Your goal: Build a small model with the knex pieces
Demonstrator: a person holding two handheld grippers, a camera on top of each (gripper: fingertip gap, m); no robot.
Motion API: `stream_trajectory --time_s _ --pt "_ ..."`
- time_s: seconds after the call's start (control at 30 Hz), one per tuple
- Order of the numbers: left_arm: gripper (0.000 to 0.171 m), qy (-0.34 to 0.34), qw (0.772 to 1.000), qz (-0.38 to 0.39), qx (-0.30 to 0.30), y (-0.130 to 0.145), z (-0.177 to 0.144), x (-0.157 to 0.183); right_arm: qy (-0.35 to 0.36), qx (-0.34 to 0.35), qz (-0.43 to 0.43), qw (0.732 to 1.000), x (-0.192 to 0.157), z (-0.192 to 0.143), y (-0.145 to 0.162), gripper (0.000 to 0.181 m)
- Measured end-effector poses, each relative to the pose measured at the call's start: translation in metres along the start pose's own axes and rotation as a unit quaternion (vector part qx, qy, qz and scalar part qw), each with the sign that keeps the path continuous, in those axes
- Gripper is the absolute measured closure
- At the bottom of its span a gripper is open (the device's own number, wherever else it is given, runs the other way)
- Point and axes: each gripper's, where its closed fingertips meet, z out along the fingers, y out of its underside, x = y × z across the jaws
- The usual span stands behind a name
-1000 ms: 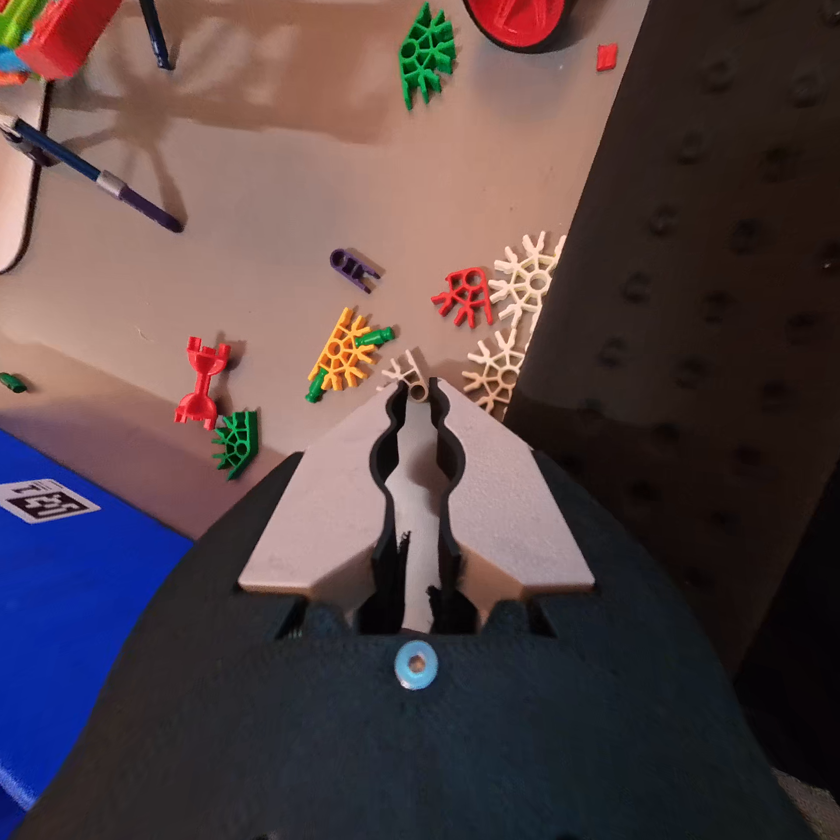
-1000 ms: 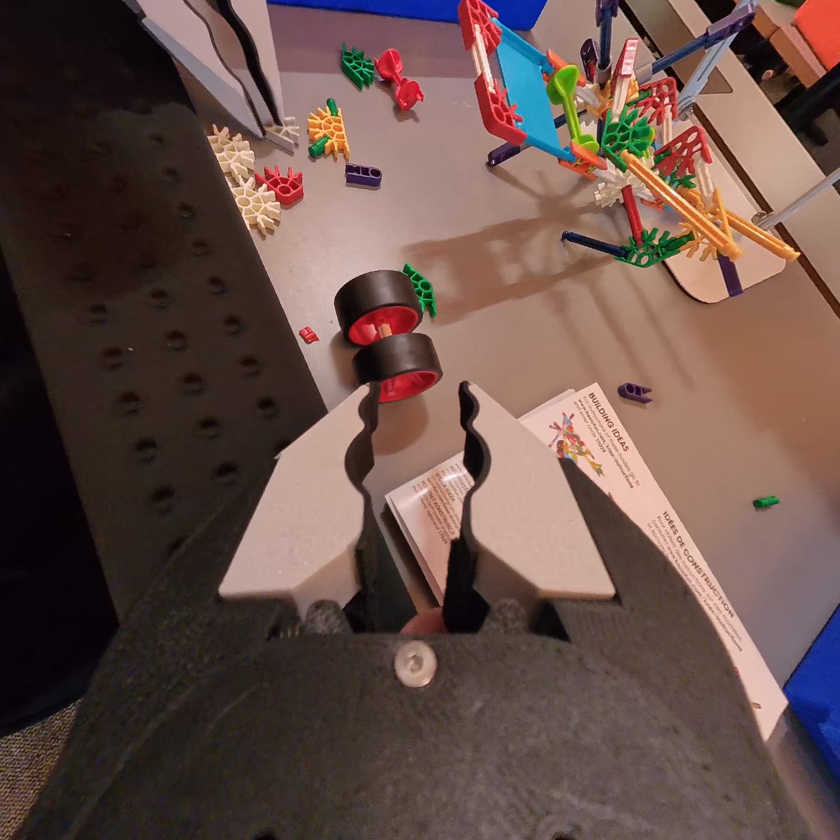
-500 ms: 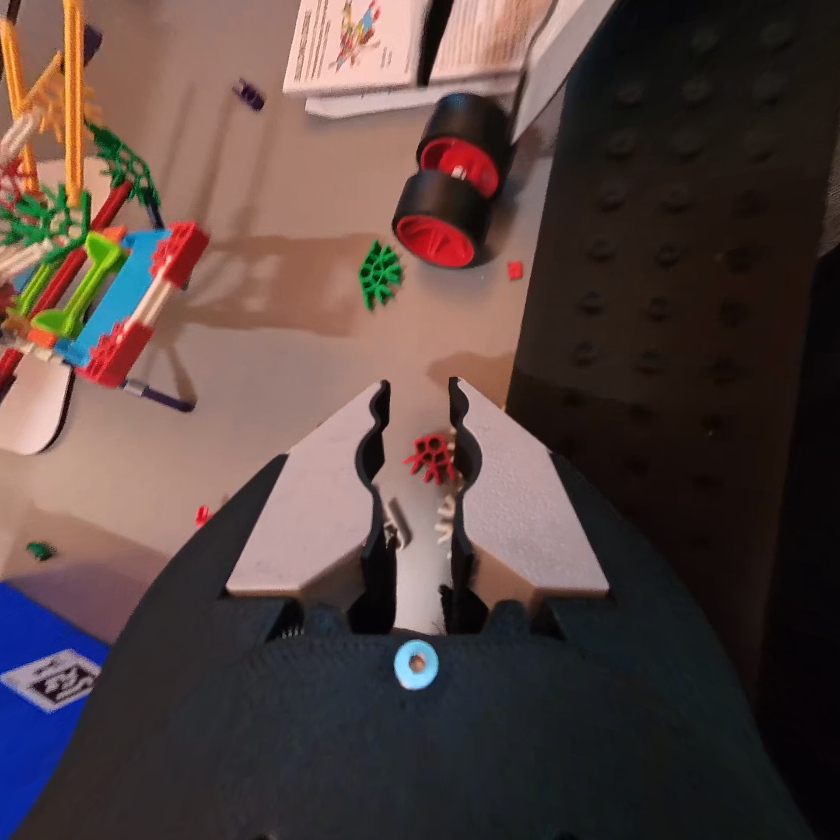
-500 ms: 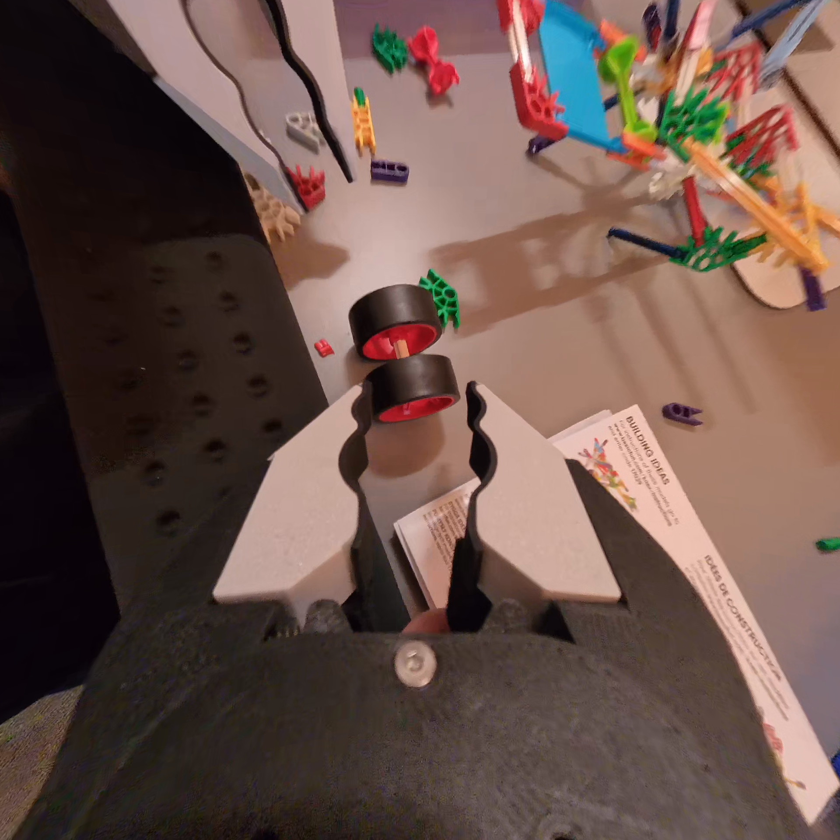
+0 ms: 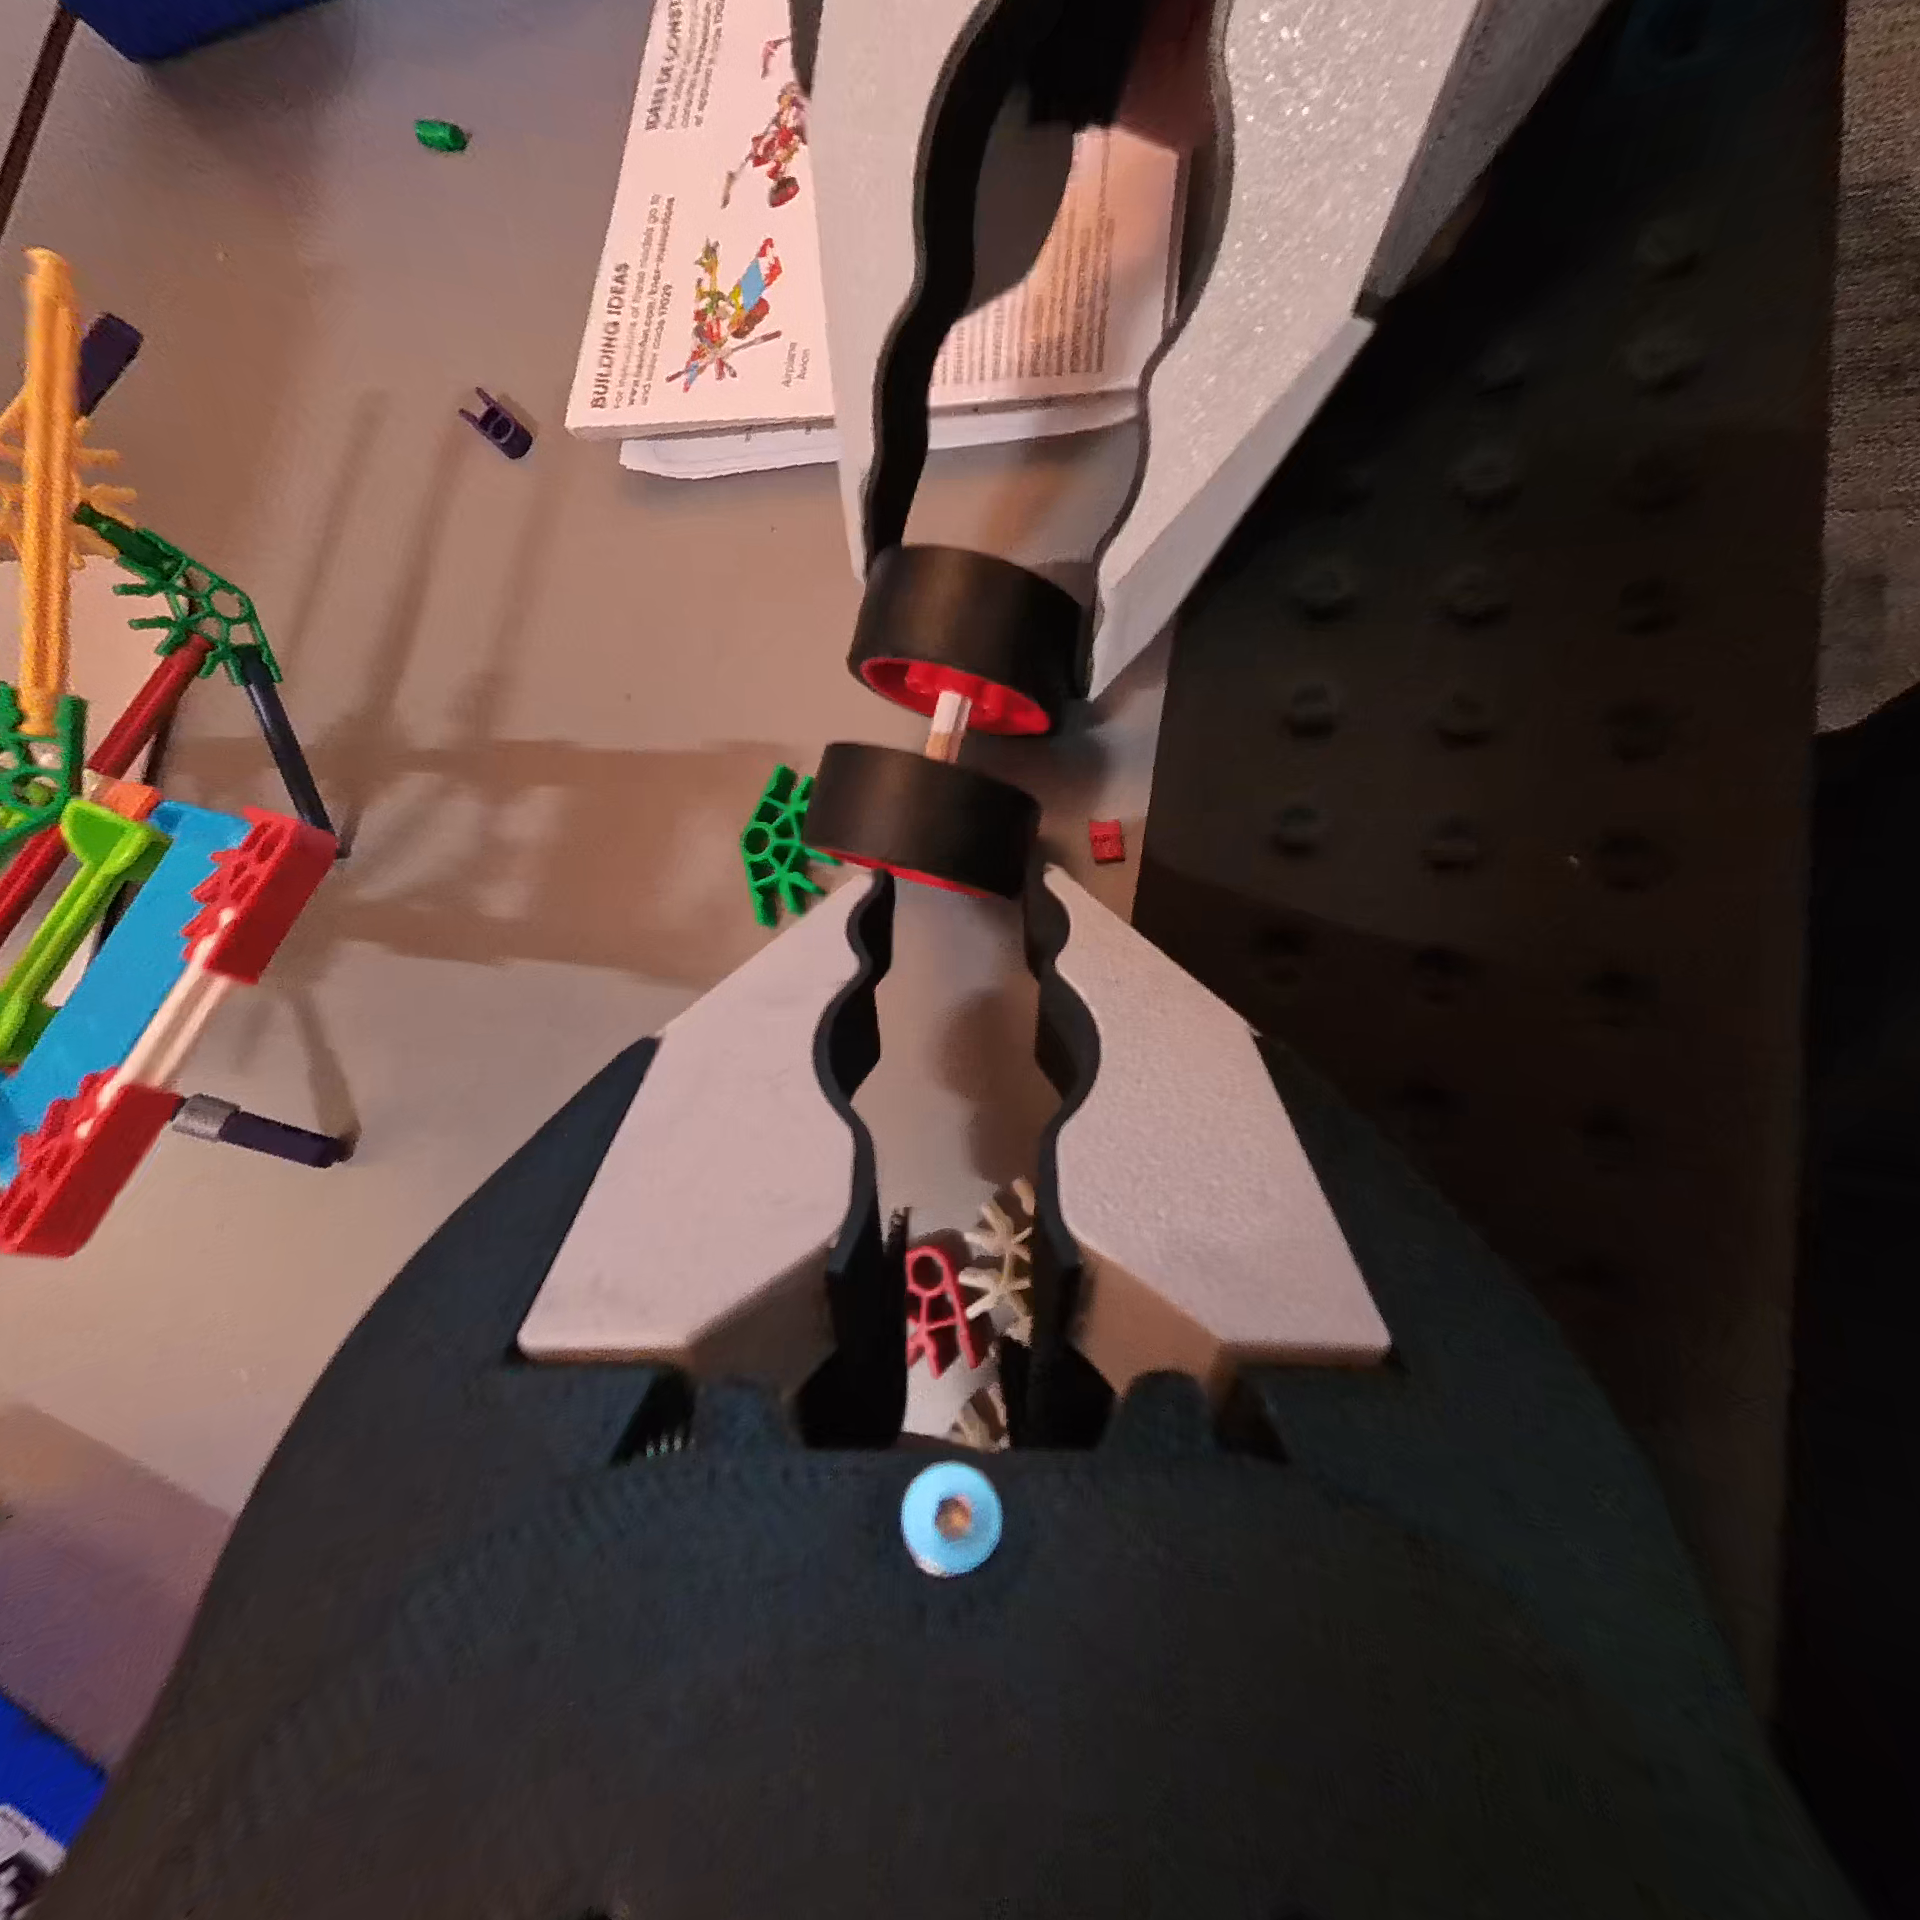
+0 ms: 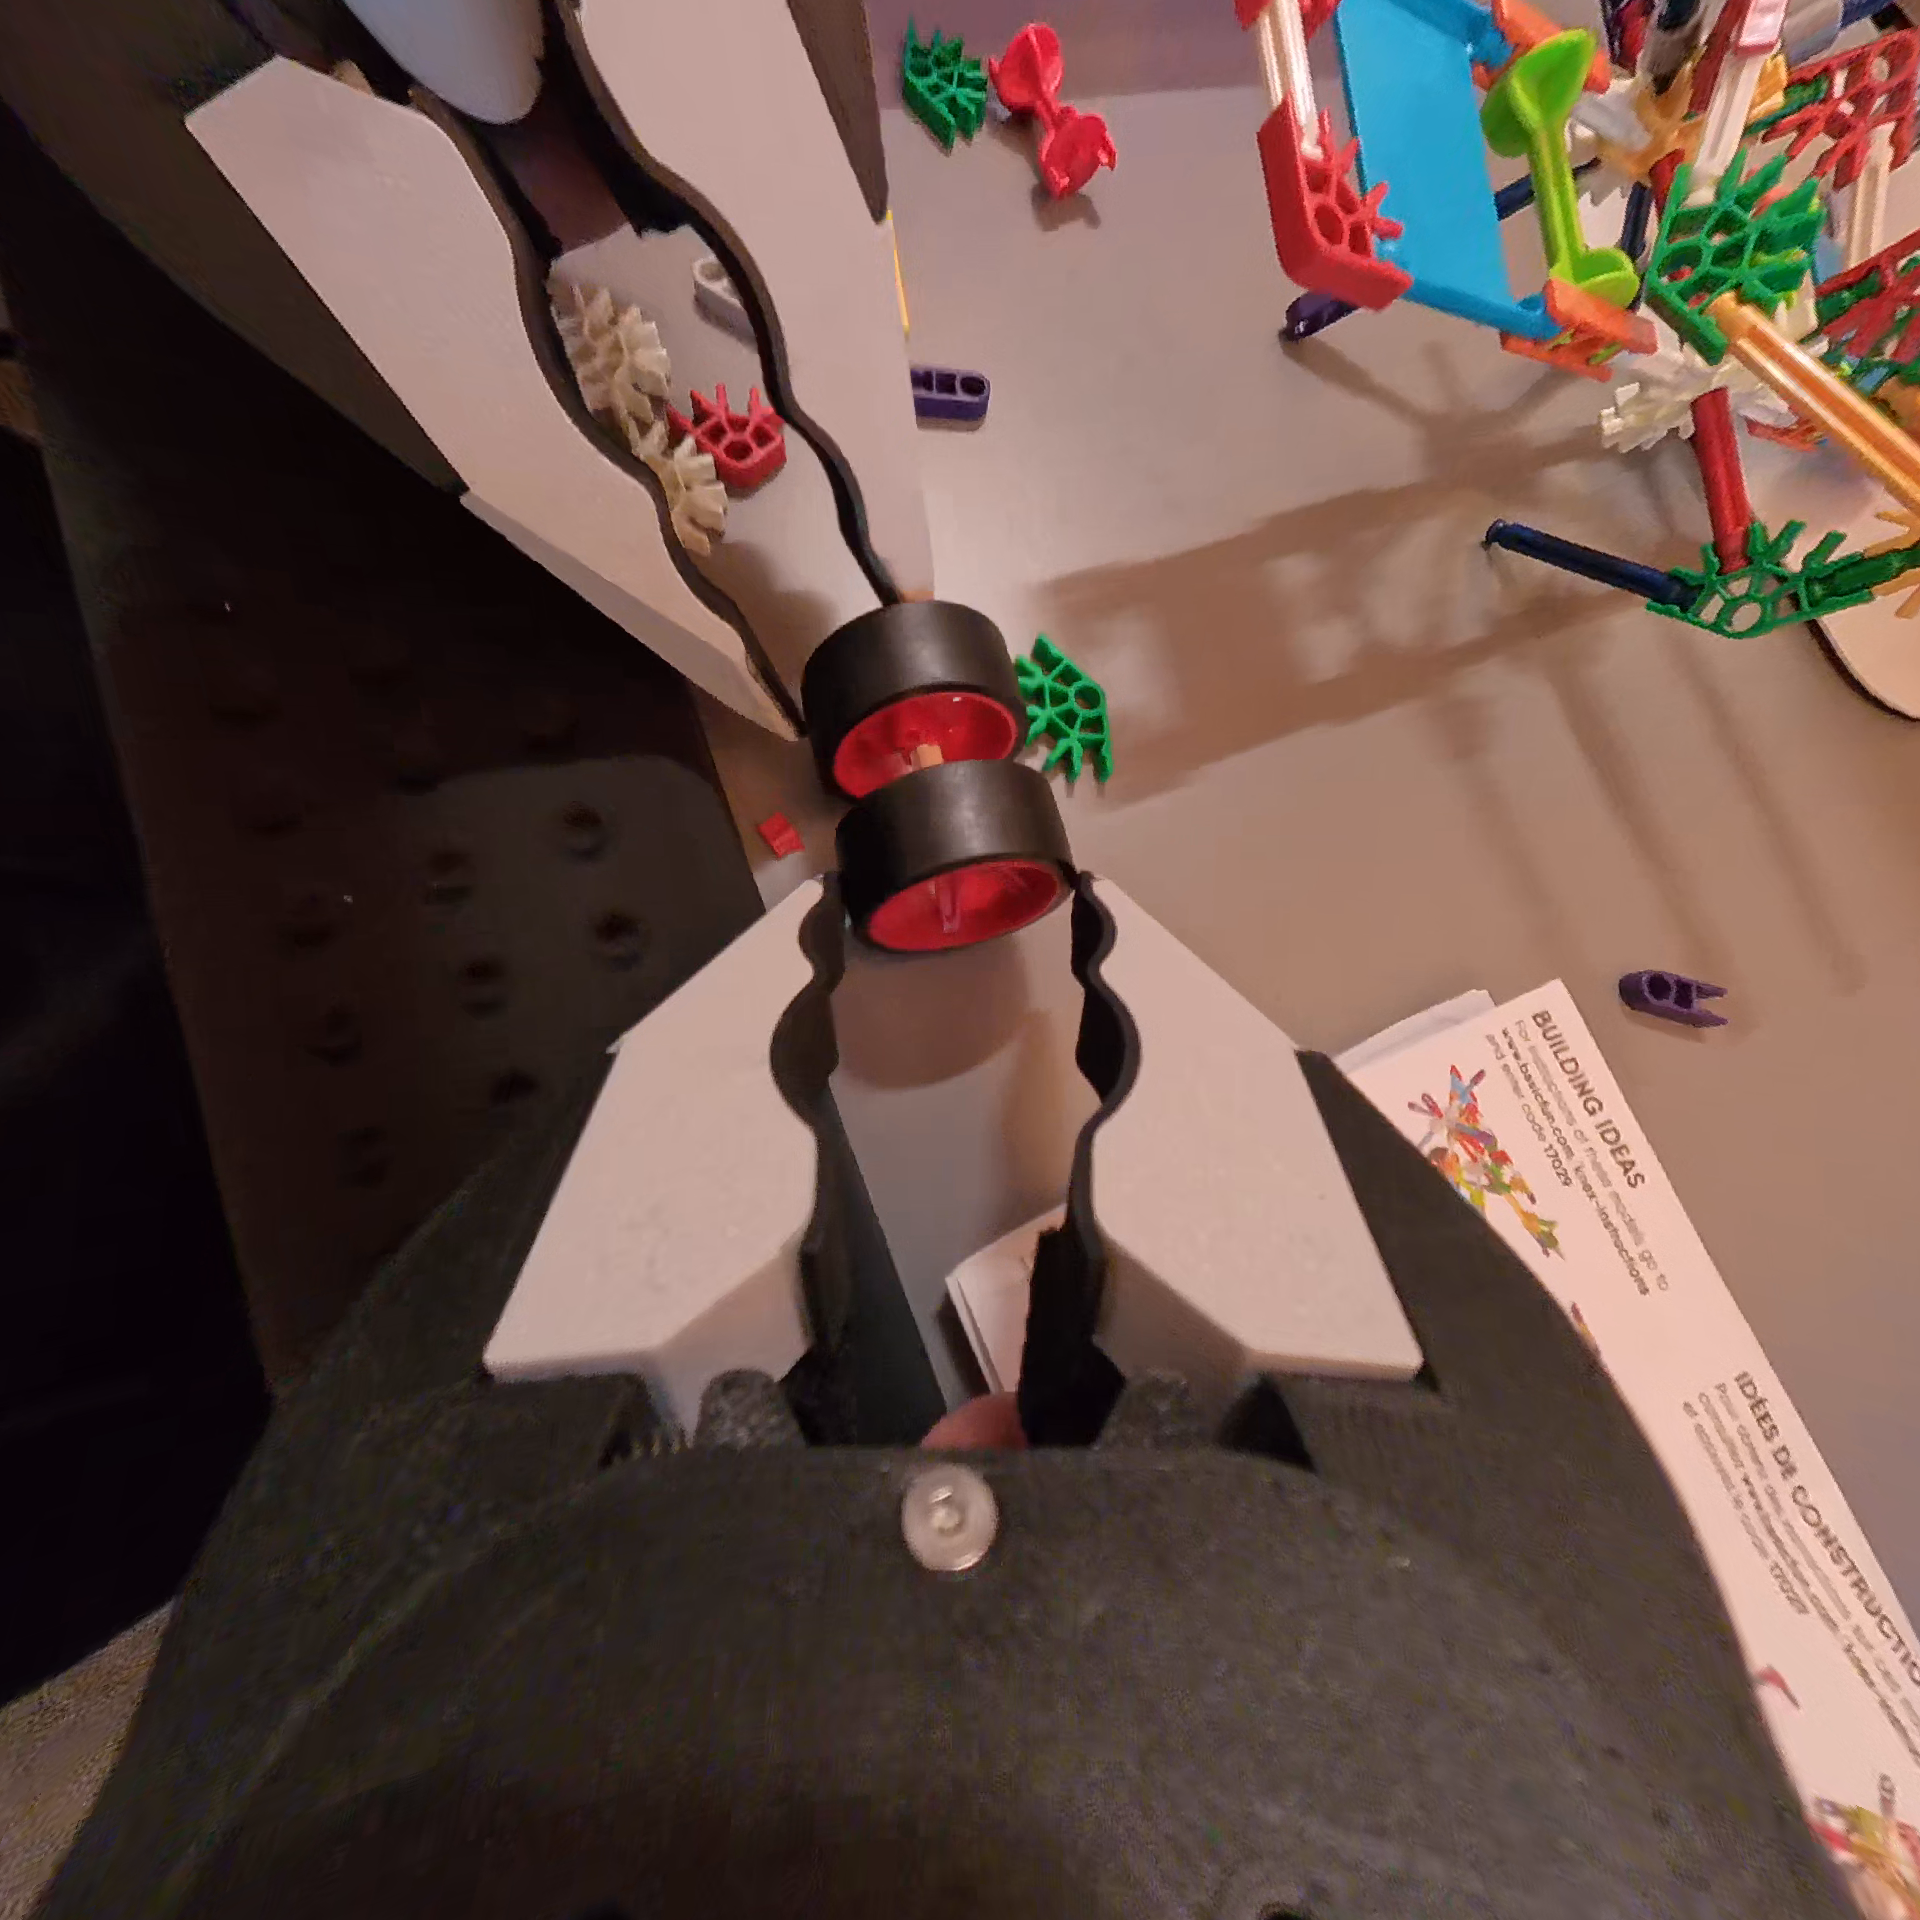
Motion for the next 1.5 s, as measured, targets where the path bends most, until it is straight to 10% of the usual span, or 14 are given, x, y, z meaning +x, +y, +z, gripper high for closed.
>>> stream_trajectory --time_s 0.4,1.5 --pt "0.146 -0.035 0.999 0.003 -0.008 0.023 -0.025 -0.023 0.092 -0.006 0.022 0.995 -0.006 0.025 -0.030 0.140" --pt "0.151 -0.051 0.998 -0.005 -0.040 0.052 -0.015 -0.048 0.014 0.024 0.000 1.000 -0.040 0.028 -0.046 0.135"
